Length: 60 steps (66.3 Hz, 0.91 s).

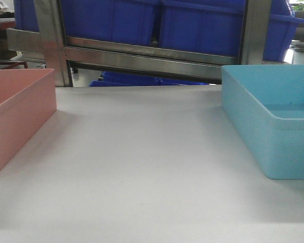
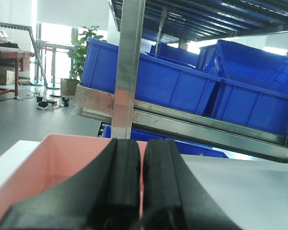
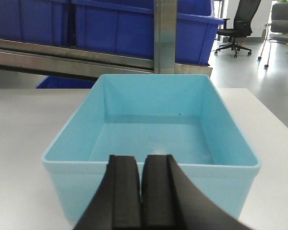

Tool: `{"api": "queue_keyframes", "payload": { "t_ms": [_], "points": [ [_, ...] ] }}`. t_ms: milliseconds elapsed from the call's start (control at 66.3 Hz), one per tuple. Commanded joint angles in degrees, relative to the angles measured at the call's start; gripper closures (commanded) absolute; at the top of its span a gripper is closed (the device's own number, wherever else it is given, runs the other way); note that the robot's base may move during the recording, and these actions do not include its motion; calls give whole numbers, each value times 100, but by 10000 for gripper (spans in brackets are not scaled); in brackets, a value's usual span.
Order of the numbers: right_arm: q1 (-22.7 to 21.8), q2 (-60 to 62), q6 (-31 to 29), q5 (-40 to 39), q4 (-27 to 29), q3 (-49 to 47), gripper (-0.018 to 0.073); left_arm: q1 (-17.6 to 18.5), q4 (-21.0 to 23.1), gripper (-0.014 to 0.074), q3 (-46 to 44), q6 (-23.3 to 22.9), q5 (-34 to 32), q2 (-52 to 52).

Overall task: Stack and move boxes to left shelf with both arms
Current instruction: 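Lower the left gripper onto the rim of the pink bin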

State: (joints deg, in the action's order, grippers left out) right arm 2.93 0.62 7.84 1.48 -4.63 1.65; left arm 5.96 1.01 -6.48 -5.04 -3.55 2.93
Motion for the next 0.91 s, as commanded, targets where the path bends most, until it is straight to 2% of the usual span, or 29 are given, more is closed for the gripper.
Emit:
{"api": "queue_keyframes", "payload": {
  "t_ms": [0,60,196,347,483,603,694,890],
  "points": [
    [3,116,-49,-518,-24,-104,506,-16,-252,584,-1021,-3,181,623],
    [3,116,-49,-518,-24,-104,506,-16,-489,580,-1774,-3,681,1247],
    [3,116,-49,-518,-24,-104,506,-16,-489,526,-3084,-3,1592,2501],
    [3,116,-49,-518,-24,-104,506,-16,-489,314,-4273,-3,2686,4135],
    [3,116,-49,-518,-24,-104,506,-37,-489,141,-5054,-3,3317,5233],
    [3,116,-49,-518,-24,-104,506,-389,-514,50,-5799,73,3765,6201],
    [3,116,-49,-518,-24,-104,506,-849,-439,49,-6415,504,4326,6881],
    [3,116,-49,-518,-24,-104,506,-1728,599,50,-7811,2500,5764,8262]
  ]
}}
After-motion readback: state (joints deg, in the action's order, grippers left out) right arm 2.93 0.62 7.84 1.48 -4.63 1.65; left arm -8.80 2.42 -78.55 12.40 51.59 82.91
